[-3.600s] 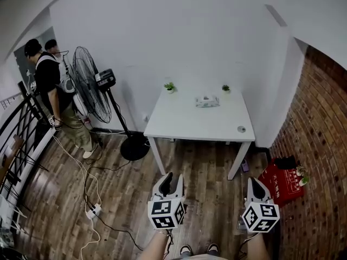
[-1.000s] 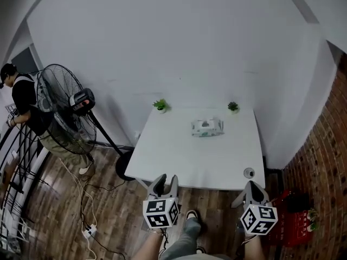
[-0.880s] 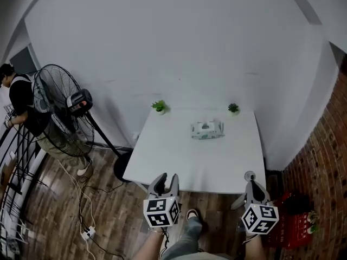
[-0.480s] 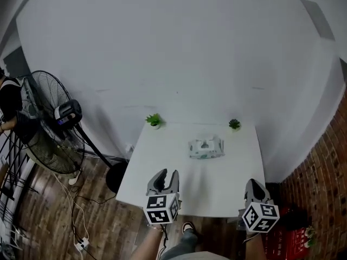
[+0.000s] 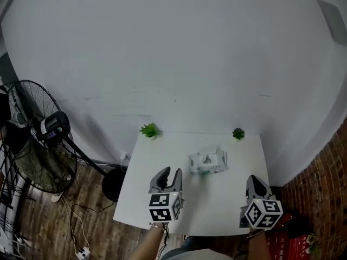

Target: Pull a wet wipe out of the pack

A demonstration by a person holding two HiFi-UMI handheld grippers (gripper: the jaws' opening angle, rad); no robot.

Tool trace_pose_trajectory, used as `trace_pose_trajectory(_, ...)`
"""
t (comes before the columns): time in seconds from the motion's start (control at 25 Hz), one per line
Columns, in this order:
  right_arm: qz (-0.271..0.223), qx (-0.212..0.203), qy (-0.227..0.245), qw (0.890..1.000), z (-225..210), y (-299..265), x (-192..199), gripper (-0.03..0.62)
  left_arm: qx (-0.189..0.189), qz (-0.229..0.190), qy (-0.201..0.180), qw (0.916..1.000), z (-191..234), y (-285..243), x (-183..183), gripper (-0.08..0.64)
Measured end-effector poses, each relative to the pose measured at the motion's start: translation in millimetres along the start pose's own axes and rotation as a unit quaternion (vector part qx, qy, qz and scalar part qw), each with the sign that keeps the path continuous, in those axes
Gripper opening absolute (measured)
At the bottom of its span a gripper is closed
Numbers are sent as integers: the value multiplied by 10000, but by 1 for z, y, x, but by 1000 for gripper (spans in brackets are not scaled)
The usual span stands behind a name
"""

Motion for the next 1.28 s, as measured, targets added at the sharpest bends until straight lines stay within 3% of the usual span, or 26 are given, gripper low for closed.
trace_pose_trajectory(0.32,126,50,65,9999,-3,-40,-9,2,-24,152,217,9996,20,-43,6,141)
trace_pose_trajectory(0.88,353,-329,-35,9988,-21,-81,-10,2,-319,359,291,9984,-1,-57,16,141)
trace_pose_trajectory(1.28,487,-221,-162,9984,-49,-88,-1,2,-127,569,240,9980,-22,-75,24,141)
Point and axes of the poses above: the fingertips, and each gripper's own axes: y backward along the fingers, z to its left, x out of its underside, the point moved 2 cm from there along y, backward along the fingers, and after that the axes turned 10 degrees about x, right-handed, at the moved point
